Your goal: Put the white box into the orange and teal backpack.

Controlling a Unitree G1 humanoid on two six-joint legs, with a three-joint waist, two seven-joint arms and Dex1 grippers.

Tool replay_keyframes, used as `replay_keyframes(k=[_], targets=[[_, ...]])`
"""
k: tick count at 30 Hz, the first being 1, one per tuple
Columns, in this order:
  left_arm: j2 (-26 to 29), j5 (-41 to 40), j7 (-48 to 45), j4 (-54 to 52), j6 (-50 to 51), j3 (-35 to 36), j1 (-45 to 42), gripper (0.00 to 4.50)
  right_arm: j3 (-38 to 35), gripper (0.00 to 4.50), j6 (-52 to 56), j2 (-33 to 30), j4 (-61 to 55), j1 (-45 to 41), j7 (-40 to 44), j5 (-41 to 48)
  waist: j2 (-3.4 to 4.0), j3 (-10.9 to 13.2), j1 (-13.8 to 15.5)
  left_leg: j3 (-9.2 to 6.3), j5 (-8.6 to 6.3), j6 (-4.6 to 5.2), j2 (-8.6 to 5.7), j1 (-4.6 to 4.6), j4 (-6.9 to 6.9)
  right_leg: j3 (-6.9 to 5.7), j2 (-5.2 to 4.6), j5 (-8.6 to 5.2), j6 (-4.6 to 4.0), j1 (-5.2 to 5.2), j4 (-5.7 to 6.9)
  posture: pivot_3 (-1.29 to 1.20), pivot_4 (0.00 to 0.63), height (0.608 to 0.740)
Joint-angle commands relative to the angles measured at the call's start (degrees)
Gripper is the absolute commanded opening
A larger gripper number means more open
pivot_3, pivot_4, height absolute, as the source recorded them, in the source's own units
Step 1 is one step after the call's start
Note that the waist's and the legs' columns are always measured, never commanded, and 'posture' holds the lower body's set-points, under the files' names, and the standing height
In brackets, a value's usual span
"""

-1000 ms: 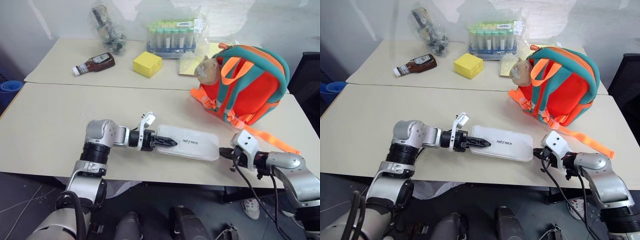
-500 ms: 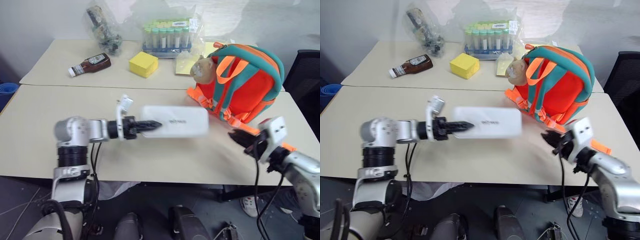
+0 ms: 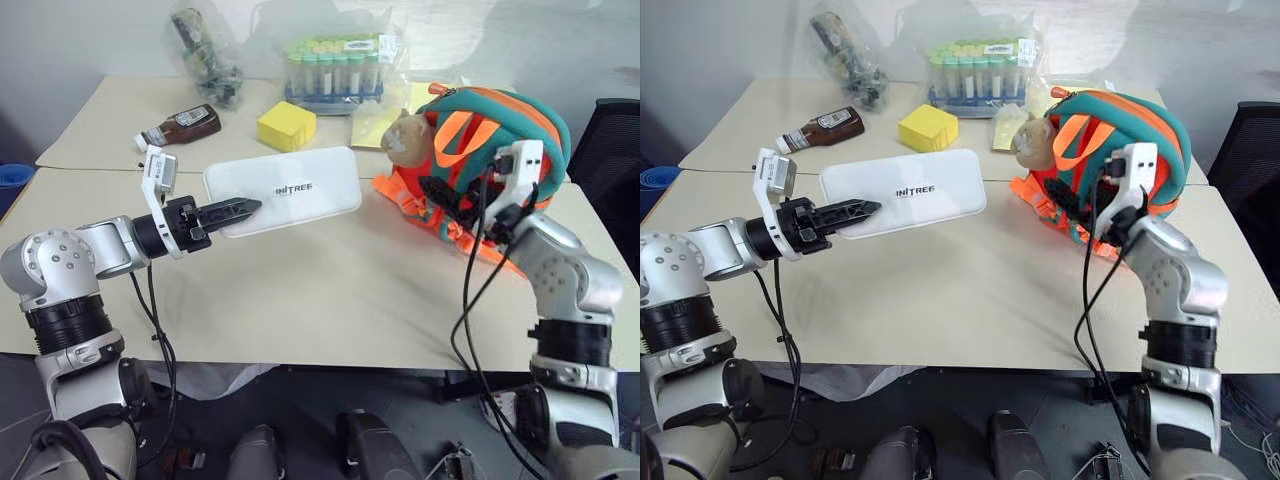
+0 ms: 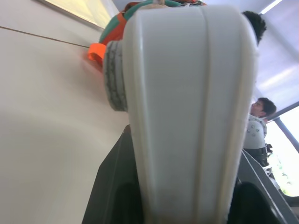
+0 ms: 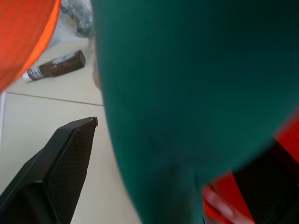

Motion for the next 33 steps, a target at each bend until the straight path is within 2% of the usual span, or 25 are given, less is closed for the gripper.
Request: replay_keyframes(k=[1,4,7,12,14,16,19,24,28,33], targets=[[0.3,-2.0,1.9,-2.6,-3.0,3.4,0.3,1.33,1.0,4.09,-4.3,1.1,3.6,-2.8,1.9,-1.2,0.0,0.0,-0.2,0.03,-0.01,0.01,0.0,-0.01,0.0,0.01,0.0,0.0,0.0,-0.01,-0.02,0.0,0.15,0.74],[0.0,-1.6,4.6,-2.5,-5.2,4.6,0.5,1.33,1.4,3.34,-6.8,1.8,5.4,-3.9,3.1,-1.7,0.0,0.0,-0.7,0.04,-0.01,0.02,-0.01,-0.02,0.0,0.01,-0.02,0.0,0.0,-0.01,0.0,0.0,0.15,0.74],[0.3,-2.4,5.8,-2.6,-6.1,5.2,0.8,1.33,2.2,2.29,-7.3,1.3,4.8,-3.3,4.9,-1.8,0.0,0.0,-1.1,0.04,-0.01,0.0,0.02,0.0,0.0,0.01,0.0,0.0,0.0,-0.02,0.06,0.0,0.15,0.74],[1.1,-3.4,6.4,-2.0,-8.2,5.7,0.3,1.33,2.6,0.66,-3.5,-0.8,-2.5,-0.7,9.1,1.3,0.01,0.0,-1.1,0.03,0.02,-0.05,0.09,0.0,-0.01,0.0,0.06,0.0,0.0,-0.06,0.09,0.0,0.15,0.74],[1.5,-3.2,6.0,-1.3,-10.0,5.1,-0.2,1.33,3.4,0.03,-0.8,-2.9,-7.7,1.5,13.6,4.2,0.01,0.0,-1.0,0.04,0.01,-0.07,0.09,-0.01,-0.03,0.01,0.06,0.0,0.0,-0.07,0.07,0.0,0.15,0.74],[1.7,-1.6,6.2,1.9,-14.2,4.4,-2.9,1.33,3.2,0.03,5.5,-7.7,-18.0,4.9,20.2,12.3,0.02,0.0,-0.8,0.04,0.0,-0.07,0.08,-0.02,-0.05,-0.01,0.05,0.0,0.0,-0.07,0.03,0.0,0.15,0.74],[2.9,-1.9,3.1,4.5,-17.5,2.4,-5.4,1.33,1.0,0.03,12.8,-14.2,-27.3,7.7,25.3,22.5,0.02,0.0,-0.4,-0.01,0.0,-0.08,0.09,-0.07,-0.1,-0.07,0.07,-0.01,0.0,-0.08,-0.05,0.0,0.15,0.74],[4.5,-3.4,-5.9,5.2,-21.3,-2.5,-8.2,1.33,-5.6,0.03,21.6,-24.2,-32.3,10.4,28.1,38.1,-0.01,0.0,-0.2,0.05,-0.07,-0.03,0.06,-0.06,-0.11,-0.06,0.04,-0.01,0.0,-0.04,-0.17,0.0,0.15,0.74],[6.6,-4.1,-14.0,4.3,-24.2,-6.1,-8.6,1.33,-10.0,0.03,24.2,-30.3,-33.1,15.5,29.7,42.9,-0.04,0.1,-0.3,0.04,-0.08,-0.01,0.08,-0.05,-0.11,0.0,0.06,-0.01,-0.01,-0.03,-0.2,0.0,0.15,0.74],[9.4,-5.3,-24.0,4.6,-25.7,-9.5,-9.2,1.33,-12.8,0.03,23.5,-33.2,-32.7,21.5,29.4,42.8,-0.05,0.1,-0.4,0.03,-0.07,0.02,0.07,-0.06,-0.1,0.01,0.05,-0.01,-0.01,-0.03,-0.18,0.0,0.15,0.74]])
